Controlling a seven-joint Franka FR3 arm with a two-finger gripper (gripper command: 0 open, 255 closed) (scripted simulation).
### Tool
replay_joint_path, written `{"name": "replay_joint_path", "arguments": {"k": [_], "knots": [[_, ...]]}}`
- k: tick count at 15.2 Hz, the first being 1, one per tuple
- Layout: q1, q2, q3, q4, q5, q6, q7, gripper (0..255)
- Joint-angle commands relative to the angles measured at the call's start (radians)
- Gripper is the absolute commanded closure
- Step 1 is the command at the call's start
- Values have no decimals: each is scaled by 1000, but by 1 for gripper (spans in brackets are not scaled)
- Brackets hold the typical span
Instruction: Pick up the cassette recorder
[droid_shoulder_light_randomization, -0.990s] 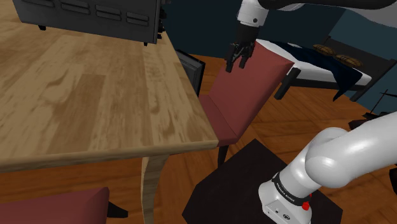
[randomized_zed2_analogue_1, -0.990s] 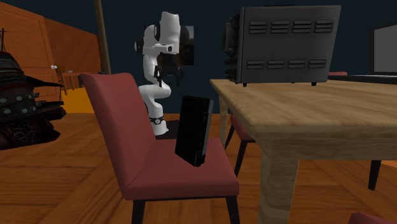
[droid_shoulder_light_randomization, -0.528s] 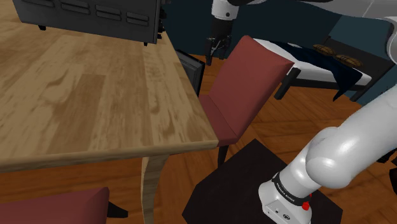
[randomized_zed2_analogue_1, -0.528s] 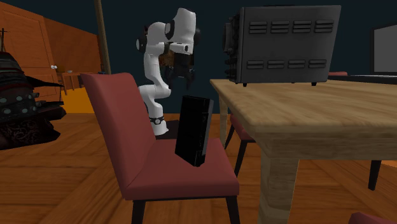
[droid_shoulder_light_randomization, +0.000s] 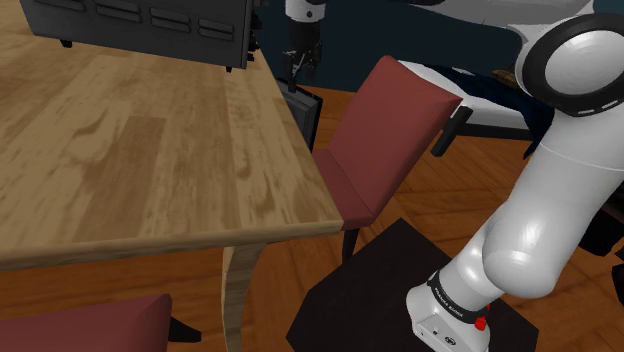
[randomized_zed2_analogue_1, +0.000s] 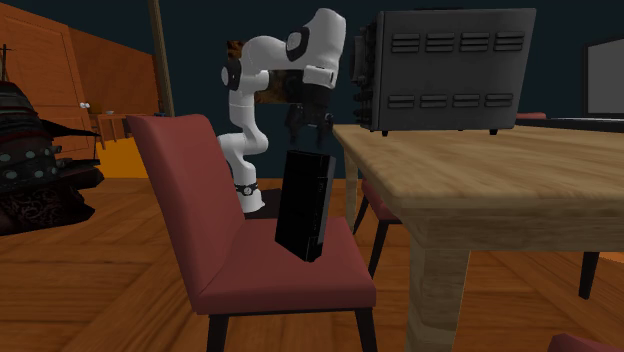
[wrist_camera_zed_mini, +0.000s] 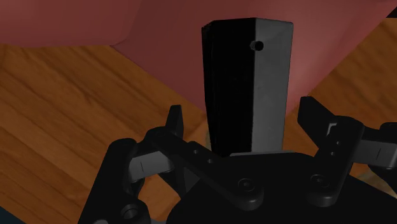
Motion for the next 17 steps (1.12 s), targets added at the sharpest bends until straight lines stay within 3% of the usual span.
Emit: {"name": "replay_joint_path", "arguments": {"k": [1,9,10,17], "knots": [[10,39,4,40,-16,-3,-3,0],[6,32,2,-57,-17,86,13,0],[7,22,3,-73,-16,91,16,255],[6,25,2,-68,-16,89,15,255]]}}
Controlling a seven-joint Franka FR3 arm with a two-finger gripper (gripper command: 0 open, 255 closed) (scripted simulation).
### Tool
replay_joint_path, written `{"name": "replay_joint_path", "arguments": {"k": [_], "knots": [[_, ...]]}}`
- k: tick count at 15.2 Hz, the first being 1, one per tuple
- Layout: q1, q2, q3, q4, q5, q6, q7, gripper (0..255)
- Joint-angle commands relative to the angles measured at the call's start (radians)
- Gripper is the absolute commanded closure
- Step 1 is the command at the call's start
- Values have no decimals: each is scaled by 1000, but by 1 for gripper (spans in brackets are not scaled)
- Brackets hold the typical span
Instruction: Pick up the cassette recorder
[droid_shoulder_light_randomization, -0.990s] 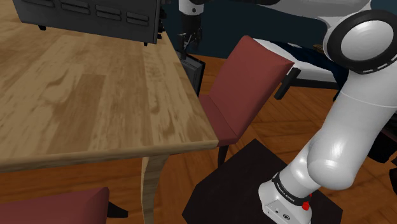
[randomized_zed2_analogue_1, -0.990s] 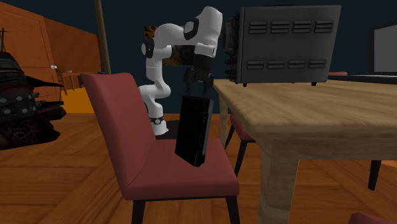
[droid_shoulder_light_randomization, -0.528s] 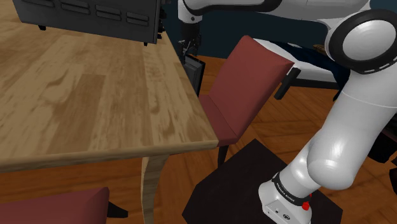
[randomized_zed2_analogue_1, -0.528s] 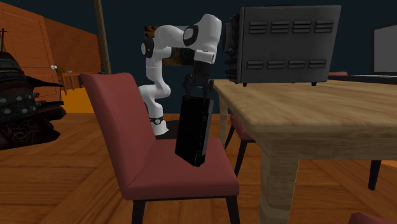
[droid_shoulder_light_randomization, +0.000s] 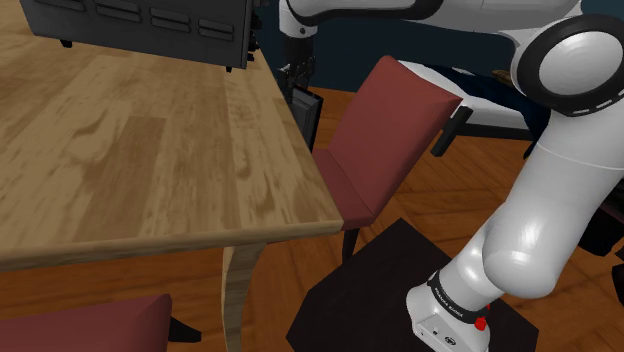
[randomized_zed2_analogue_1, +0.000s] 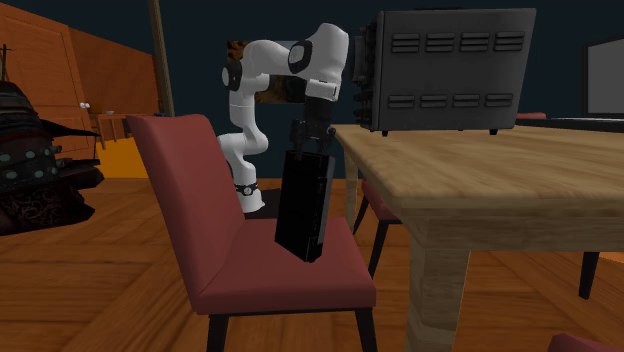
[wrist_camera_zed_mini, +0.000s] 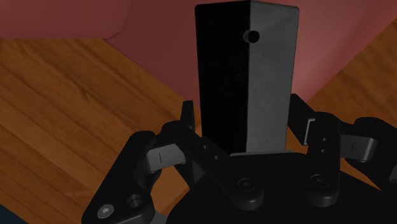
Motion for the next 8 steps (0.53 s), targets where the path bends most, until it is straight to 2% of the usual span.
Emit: {"name": "replay_joint_path", "arguments": {"k": [1,8], "knots": [[3,8,3,-5,1,2,2,255],[7,20,3,93,2,-82,-15,255]]}}
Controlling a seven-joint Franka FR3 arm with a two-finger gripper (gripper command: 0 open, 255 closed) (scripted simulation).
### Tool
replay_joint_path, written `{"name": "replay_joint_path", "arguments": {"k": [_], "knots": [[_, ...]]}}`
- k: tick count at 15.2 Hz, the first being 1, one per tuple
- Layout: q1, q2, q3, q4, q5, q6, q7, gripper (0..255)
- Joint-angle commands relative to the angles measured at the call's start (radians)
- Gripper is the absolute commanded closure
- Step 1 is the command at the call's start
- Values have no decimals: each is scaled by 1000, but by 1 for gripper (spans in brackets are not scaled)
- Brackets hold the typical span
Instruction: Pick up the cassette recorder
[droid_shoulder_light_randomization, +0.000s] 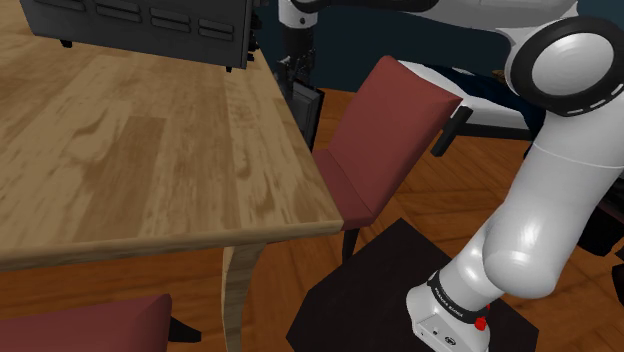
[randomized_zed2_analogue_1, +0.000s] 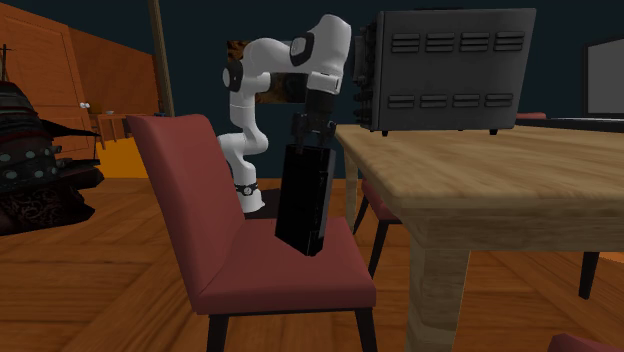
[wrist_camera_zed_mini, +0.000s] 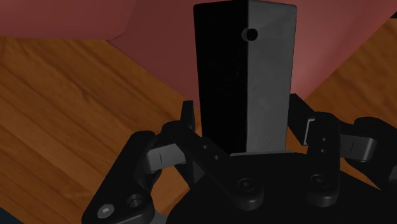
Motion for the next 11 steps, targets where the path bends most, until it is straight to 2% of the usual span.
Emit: {"name": "replay_joint_path", "arguments": {"k": [1,9,11], "knots": [[1,-1,1,29,0,-21,-6,255],[10,26,2,174,-4,-139,-26,255],[10,26,1,177,-4,-141,-27,255]]}}
